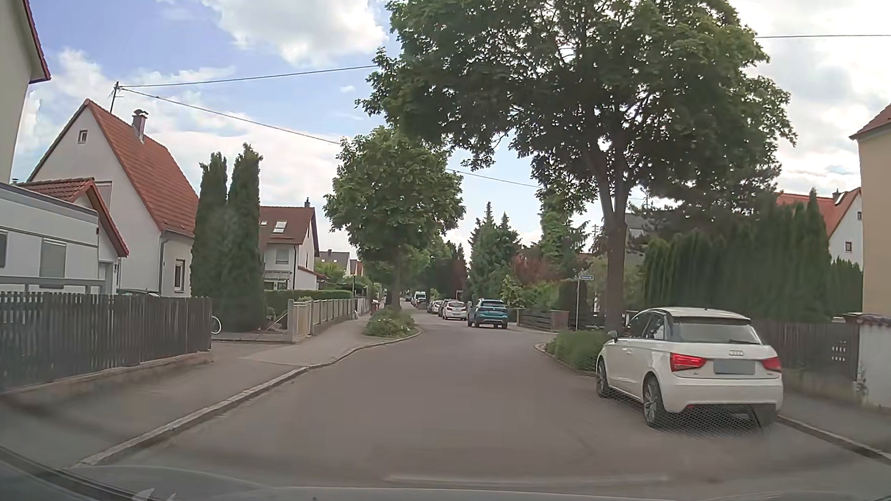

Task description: Follow the waypoints while adhering to traffic rules and regulations

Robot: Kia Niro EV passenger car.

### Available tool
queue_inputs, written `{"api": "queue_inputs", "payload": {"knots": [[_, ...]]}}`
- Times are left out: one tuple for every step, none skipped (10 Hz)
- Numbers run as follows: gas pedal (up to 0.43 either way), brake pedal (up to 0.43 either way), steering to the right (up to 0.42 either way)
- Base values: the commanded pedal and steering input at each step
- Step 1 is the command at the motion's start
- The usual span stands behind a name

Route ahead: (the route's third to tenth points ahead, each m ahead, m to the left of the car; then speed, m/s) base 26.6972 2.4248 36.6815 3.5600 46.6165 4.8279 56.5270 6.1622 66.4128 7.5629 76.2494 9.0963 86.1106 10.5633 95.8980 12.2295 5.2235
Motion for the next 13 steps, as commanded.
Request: {"api": "queue_inputs", "payload": {"knots": [[0.0, 0.018, -0.027], [0.0, 0.018, -0.027], [0.0, 0.018, -0.027], [0.0, 0.018, -0.027], [0.0, 0.018, -0.026], [0.0, 0.018, -0.02], [0.0, 0.018, -0.012], [0.0, 0.018, -0.006], [0.0, 0.018, -0.003], [0.0, 0.018, 0.003], [0.0, 0.018, 0.013], [0.0, 0.018, 0.021], [0.0, 0.018, 0.026]]}}
